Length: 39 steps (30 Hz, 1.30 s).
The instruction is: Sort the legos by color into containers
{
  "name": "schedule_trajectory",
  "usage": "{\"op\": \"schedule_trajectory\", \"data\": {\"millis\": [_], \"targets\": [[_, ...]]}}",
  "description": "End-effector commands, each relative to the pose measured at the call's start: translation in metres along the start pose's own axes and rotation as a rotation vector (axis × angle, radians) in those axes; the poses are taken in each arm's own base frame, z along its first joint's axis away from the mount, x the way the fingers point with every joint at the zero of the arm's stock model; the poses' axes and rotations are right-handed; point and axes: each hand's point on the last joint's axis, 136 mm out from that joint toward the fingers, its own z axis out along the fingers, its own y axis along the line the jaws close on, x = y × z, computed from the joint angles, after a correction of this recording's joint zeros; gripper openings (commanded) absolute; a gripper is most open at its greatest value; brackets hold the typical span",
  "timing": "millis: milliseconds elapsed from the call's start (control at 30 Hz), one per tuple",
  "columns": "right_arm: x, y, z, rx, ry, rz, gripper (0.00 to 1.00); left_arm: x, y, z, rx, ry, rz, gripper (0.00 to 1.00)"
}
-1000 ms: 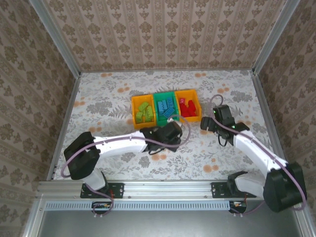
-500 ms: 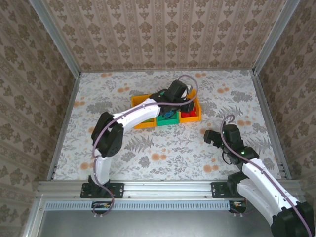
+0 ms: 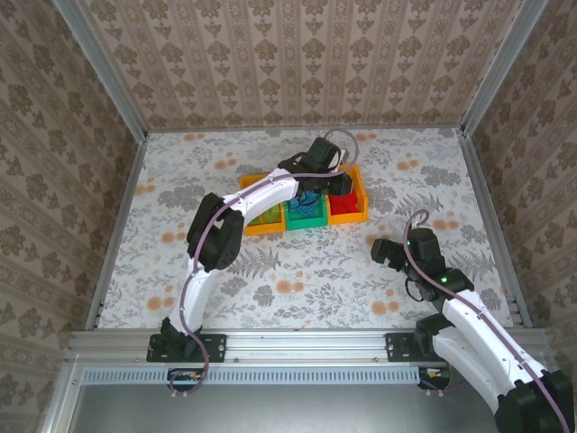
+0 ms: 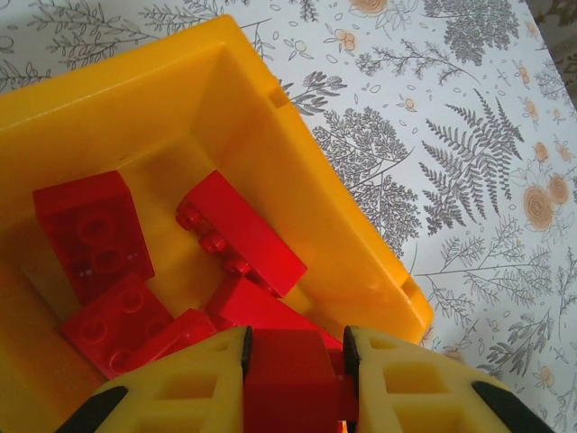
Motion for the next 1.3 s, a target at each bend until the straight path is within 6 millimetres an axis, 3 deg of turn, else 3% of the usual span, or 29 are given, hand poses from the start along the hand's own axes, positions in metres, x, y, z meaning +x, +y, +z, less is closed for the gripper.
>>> {"op": "schedule_trajectory", "data": {"millis": [0,467,667,800,833,867,1000,1267], "targets": [[0.003,0.0,-0.001,0.002,0.017,0.013,1.0,-0.009,-0.006,0.0,0.045,-0.016,-0.013,0.25],[0.002,-0.001,-0.001,0.006,0.016,0.015,1.0,-0.016,-0.008,-0.001,0.057,-0.039,-0.018,0.31],[0.003,-0.001,-0.001,0.003,0.017,0.013,1.0,-0.014,-0.006,-0.001,0.053,-0.033,-0.016,0.61],[0.001,0.001,-0.001,-0.002,0.012,0.009,1.0,-0.014,-0.008,-0.006,0.052,-0.045,-0.013,0.76],[-0.001,0.002,-0.001,-0.006,0.006,0.006,1.0,-0.016,-0.008,-0.009,0.05,-0.055,-0.01,0.83],[-0.003,0.003,-0.001,-0.009,-0.001,0.003,1.0,-0.016,-0.008,-0.013,0.044,-0.063,-0.007,0.97],[-0.026,0.013,-0.005,-0.032,-0.069,-0.042,1.0,-0.018,-0.01,-0.03,0.01,-0.109,0.036,1.0],[-0.105,0.03,-0.01,0.018,-0.408,-0.328,1.0,-0.012,-0.01,-0.086,-0.181,-0.288,0.325,1.0]]}}
